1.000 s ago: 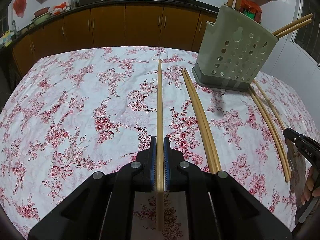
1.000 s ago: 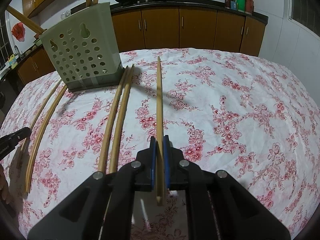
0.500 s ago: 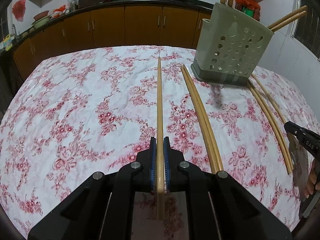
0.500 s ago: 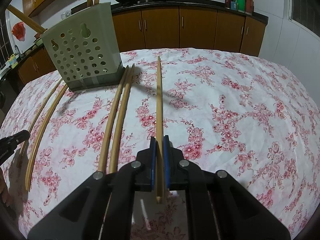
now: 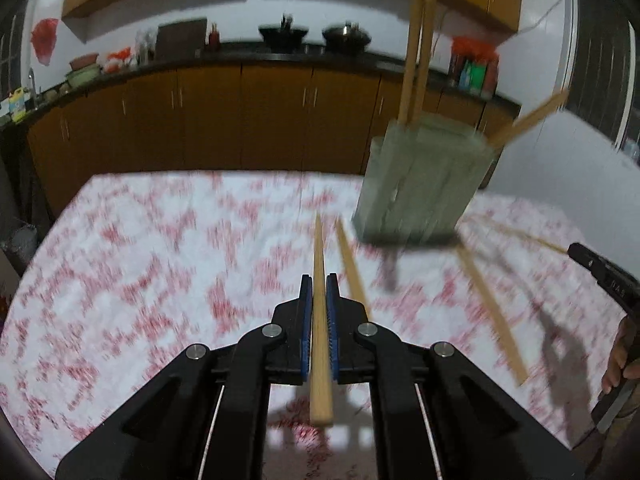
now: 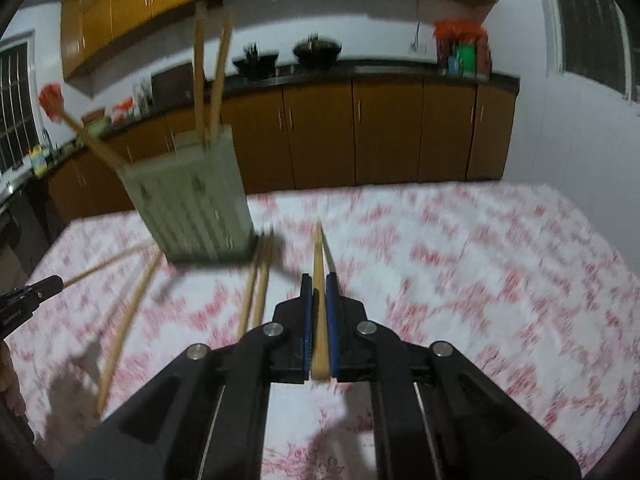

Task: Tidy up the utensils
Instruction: 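Lift the left gripper's chopstick upright over the holder while the right gripper does likewise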

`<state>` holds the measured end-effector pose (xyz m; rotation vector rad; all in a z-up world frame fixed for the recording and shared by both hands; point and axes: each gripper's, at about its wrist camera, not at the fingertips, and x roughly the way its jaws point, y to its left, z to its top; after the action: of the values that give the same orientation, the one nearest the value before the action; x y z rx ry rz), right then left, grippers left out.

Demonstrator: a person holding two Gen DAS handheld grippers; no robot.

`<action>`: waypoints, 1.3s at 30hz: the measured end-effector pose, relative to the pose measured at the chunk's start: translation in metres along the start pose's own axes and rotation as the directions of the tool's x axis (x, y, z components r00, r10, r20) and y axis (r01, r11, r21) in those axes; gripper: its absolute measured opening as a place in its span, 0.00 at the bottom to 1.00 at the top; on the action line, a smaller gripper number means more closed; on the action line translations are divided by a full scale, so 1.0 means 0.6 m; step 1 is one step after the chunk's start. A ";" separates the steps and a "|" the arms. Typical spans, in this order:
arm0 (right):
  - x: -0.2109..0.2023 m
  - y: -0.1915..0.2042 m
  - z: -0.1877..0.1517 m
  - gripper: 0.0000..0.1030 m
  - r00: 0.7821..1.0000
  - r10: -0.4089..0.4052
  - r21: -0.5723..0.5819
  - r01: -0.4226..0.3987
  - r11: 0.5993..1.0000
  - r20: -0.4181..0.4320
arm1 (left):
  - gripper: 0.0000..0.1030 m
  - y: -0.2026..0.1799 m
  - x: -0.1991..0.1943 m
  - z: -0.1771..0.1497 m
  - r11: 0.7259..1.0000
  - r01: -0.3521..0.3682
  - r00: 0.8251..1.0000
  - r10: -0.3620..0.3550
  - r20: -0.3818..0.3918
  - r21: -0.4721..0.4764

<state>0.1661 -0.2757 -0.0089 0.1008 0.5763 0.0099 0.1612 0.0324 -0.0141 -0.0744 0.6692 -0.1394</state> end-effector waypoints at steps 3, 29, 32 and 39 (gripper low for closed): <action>-0.027 0.000 0.025 0.08 0.998 0.006 0.007 -0.006 1.000 0.063 | 0.07 0.002 -0.034 0.029 0.999 0.014 0.998 -0.011 0.068 -0.033; -0.223 0.026 0.209 0.08 0.877 0.218 -0.007 -0.238 0.971 0.427 | 0.07 -0.073 -0.194 0.172 0.988 0.142 0.913 -0.155 0.377 0.063; -0.210 0.042 0.223 0.08 0.867 0.232 -0.013 -0.253 0.967 0.440 | 0.07 -0.082 -0.191 0.192 0.988 0.149 0.897 -0.156 0.414 0.049; -0.156 0.077 0.236 0.08 0.871 0.220 -0.045 -0.224 0.974 0.439 | 0.07 -0.092 -0.150 0.211 0.992 0.123 0.883 -0.119 0.454 0.022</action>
<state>0.1658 -0.2463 0.1646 0.1715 0.1047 0.2054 0.1648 -0.0056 0.1463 -0.1518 0.1931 -0.2317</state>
